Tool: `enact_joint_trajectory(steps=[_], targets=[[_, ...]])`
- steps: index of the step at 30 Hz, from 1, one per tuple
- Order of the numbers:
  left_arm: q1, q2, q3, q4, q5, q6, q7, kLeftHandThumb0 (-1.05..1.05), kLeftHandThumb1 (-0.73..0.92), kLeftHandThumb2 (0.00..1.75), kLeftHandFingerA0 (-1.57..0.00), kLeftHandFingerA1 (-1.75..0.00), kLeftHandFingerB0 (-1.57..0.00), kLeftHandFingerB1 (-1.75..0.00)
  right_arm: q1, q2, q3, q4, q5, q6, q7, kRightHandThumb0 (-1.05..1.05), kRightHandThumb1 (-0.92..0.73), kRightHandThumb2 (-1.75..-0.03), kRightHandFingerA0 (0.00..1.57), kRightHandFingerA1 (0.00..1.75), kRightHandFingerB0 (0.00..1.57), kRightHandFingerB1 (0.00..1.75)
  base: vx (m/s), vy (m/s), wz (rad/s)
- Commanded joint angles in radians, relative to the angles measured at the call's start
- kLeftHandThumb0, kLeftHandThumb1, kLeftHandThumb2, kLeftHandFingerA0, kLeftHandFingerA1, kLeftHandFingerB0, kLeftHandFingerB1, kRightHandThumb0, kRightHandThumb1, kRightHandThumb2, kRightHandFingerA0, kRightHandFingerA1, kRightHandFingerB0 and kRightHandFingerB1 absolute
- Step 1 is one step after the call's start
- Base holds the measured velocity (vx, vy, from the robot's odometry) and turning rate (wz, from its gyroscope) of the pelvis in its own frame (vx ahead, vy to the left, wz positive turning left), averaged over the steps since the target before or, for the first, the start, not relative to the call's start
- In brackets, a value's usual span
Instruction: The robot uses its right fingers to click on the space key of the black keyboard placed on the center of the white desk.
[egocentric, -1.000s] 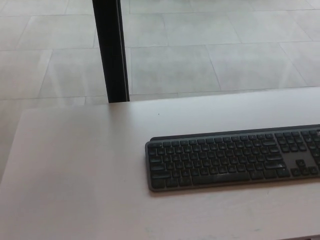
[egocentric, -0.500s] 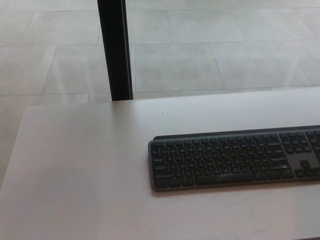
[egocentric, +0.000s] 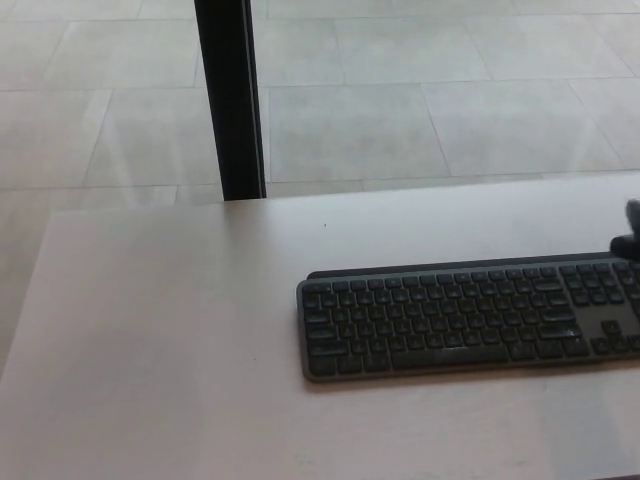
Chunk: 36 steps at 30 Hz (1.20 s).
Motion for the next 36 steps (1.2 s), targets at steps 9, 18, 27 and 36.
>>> enact_joint_trajectory(steps=[9, 18, 27, 36], targets=[[0.002, 0.026, -0.002, 0.004, -0.027, -0.009, 0.007, -0.48, 0.71, 0.61, -0.68, -0.68, -0.54, -0.54, -0.051, -0.155, 0.292, 0.067, -0.333, -0.18, 0.201, -0.37, -0.57, -0.58, 0.94, 0.93, 0.63, 0.43, 0.0, 0.0, 0.0], [-0.003, 0.031, -0.013, -0.002, -0.027, -0.003, 0.02, -0.5, 0.7, 0.61, -0.71, -0.71, -0.56, -0.57, -0.065, -0.186, 0.443, 0.076, -0.497, -0.261, 0.183, -0.31, -0.52, -0.56, 0.91, 1.03, 0.63, 0.44, 0.0, 0.0, 0.0], [-0.003, 0.034, -0.017, -0.004, -0.03, -0.007, 0.007, -0.49, 0.71, 0.61, -0.69, -0.7, -0.54, -0.55, -0.061, -0.201, 0.599, 0.047, -0.69, -0.283, 0.139, -0.39, -0.53, -0.56, 0.97, 1.11, 0.65, 0.4, 0.0, 0.0, 0.0], [-0.003, 0.036, -0.02, -0.004, -0.031, -0.007, 0.012, -0.49, 0.71, 0.61, -0.7, -0.69, -0.54, -0.55, -0.048, -0.183, 0.654, 0.071, -0.75, -0.332, 0.096, -0.37, -0.56, -0.59, 0.88, 1.36, 0.64, 0.44, 0.0, 0.0, 0.0]])
